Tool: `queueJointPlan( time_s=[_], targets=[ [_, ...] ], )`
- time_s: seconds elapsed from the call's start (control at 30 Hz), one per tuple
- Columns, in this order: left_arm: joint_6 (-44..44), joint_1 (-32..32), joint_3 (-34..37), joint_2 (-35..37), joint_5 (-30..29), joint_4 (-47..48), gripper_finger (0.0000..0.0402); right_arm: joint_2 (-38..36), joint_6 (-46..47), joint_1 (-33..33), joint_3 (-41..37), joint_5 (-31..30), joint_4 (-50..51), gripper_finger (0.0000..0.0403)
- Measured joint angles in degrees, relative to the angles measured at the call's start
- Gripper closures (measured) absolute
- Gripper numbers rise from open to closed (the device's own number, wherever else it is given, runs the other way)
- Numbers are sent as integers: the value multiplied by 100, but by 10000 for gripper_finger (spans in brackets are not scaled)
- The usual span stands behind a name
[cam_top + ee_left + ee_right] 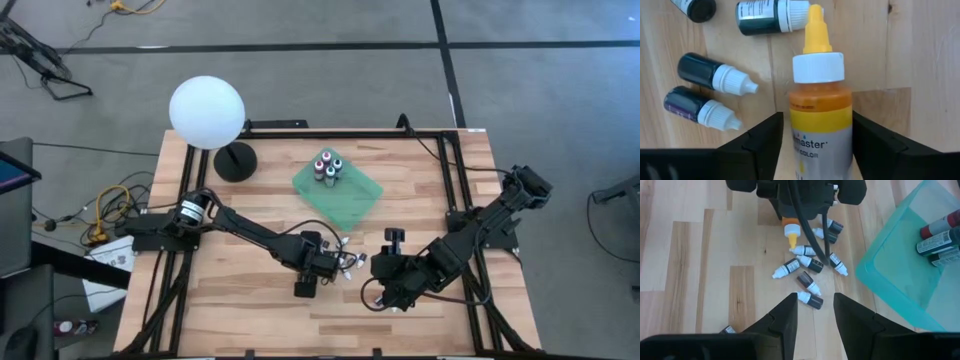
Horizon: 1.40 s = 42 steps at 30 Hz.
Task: Pick & Place food coloring
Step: Put the large yellow food coloring bottle into the green bin
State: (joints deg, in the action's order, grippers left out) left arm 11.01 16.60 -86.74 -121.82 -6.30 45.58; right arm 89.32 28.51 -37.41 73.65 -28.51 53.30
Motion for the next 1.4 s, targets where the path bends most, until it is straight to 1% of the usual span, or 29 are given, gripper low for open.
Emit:
queueJointPlan(
  time_s=[0.17, 0.37, 0.87, 1.2, 1.3, 1.4],
  targets=[
    [-14, 0, 4, 0, 109, 41, 230, 0, 0, 0, 0, 2, 0, 284],
    [27, 14, 2, 0, 109, 243, 244, 0, -2, 0, 0, 4, 0, 284],
    [218, 188, 2, 2, 63, 1032, 245, 2, -46, -3, 0, 8, 4, 284],
    [166, 221, 11, 2, -1, 1019, 244, 2, -46, -7, 0, 9, 0, 284],
    [159, 221, 11, 0, -17, 1016, 231, 2, -45, -7, 0, 11, 0, 284],
    [141, 221, 20, 28, -67, 1012, 208, 2, -44, -7, 0, 10, -2, 284]
  ],
)
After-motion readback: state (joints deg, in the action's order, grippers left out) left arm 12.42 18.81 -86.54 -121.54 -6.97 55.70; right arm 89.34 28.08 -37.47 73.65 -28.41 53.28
